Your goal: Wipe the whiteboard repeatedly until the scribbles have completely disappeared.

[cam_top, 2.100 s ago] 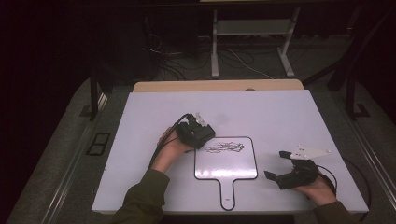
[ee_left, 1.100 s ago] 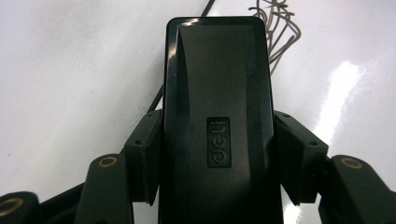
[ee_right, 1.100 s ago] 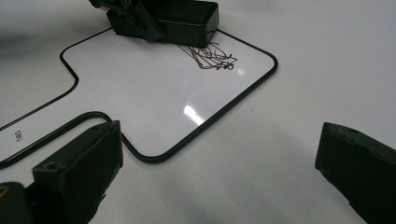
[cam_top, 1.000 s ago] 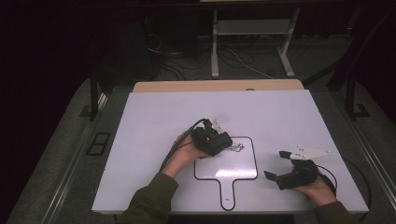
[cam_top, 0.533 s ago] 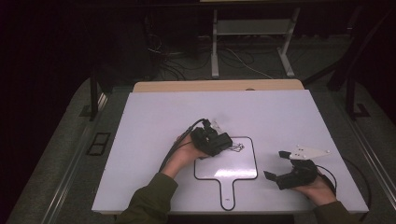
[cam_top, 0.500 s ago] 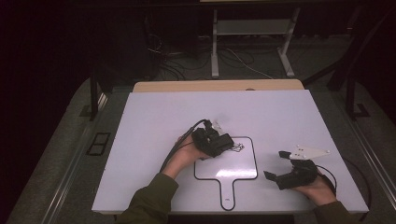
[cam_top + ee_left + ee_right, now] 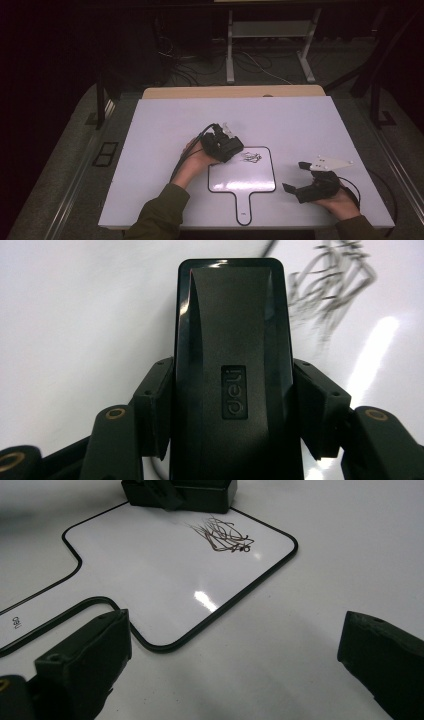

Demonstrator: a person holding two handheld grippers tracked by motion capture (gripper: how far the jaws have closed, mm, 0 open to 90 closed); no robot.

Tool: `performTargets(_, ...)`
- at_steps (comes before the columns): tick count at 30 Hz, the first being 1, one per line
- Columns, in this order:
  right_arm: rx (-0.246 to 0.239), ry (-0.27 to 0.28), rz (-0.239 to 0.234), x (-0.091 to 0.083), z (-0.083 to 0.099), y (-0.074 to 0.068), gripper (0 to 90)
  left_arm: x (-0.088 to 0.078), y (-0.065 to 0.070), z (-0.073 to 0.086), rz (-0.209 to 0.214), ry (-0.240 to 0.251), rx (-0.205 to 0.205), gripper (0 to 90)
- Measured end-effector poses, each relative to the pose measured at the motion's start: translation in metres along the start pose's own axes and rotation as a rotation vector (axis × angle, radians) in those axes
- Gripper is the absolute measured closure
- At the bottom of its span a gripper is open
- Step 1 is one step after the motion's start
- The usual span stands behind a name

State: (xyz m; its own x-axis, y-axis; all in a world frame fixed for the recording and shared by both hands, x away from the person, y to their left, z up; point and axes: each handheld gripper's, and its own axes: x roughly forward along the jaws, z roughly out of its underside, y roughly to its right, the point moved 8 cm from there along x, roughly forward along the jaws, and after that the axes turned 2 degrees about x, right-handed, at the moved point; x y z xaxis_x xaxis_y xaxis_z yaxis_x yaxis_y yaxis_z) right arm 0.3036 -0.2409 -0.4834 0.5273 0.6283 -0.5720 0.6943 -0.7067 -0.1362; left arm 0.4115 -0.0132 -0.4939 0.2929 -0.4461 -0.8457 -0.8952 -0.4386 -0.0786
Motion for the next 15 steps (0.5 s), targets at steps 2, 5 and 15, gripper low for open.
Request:
performTargets(2,0.003,-0.001,0.001,0.000,0.000,0.000,0.0,0.002,0.007,-0.005,0.018,0.005,0.023,39.2)
performTargets(5,0.001,-0.002,0.000,0.000,0.000,0.000,0.0,0.005,0.018,-0.010,0.052,0.013,0.037,39.2)
performTargets(15,-0.001,0.004,0.003,-0.001,0.000,0.000,0.0,0.006,0.002,-0.011,0.012,0.004,0.026,39.2)
